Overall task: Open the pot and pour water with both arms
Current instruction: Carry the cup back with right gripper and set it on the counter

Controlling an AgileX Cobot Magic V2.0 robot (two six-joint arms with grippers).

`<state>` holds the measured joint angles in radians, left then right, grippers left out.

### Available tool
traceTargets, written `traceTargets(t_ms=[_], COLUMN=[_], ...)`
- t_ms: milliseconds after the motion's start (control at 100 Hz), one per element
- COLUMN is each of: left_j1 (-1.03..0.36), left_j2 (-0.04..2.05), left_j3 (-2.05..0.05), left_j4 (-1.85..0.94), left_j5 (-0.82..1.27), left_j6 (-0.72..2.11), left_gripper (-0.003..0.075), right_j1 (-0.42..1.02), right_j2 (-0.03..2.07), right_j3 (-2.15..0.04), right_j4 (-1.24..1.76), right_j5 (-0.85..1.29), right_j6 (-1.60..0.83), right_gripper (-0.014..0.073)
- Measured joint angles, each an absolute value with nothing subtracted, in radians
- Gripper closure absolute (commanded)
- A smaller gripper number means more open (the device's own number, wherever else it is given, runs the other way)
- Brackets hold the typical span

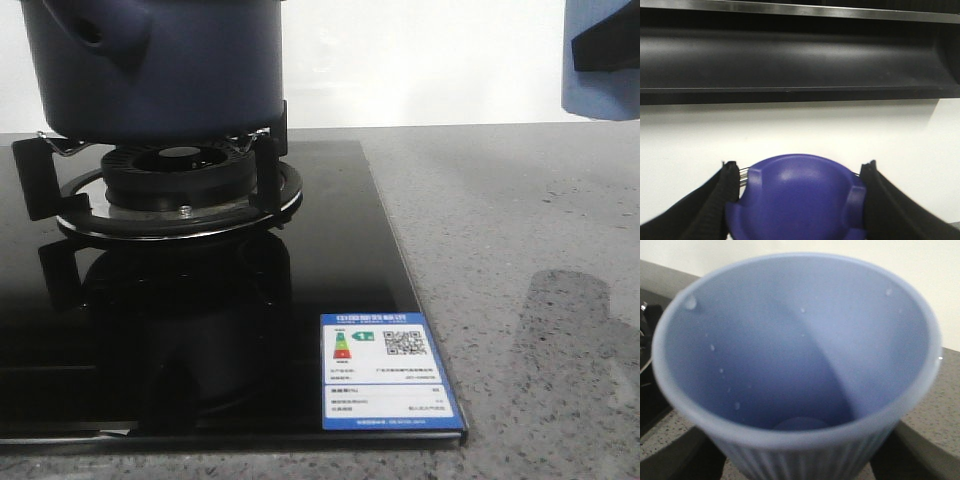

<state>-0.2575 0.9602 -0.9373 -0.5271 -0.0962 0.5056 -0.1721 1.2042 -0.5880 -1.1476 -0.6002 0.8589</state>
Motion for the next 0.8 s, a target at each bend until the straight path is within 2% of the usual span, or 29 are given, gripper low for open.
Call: traceTargets(t_ms=[450,800], left_j1=[-0.258,-0.258], left_j2=[0.960,0.960], left_j3=[-0.937,-0.937], left_j4=[-0.527,-0.527], left_j5=[-0.096,-0.096], left_j6=[0.506,0.506], left_gripper=[0.0404,0.0404], right_j1=[-0.206,-0.208], right_j2=[1.383,1.427], right_j3=[-0.570,-0.570], right_j4=[-1.092,-1.092], right_j5=[-0.699,-0.703], right_j6=[0.754,0.738], right_gripper=[0.0331,0.0331])
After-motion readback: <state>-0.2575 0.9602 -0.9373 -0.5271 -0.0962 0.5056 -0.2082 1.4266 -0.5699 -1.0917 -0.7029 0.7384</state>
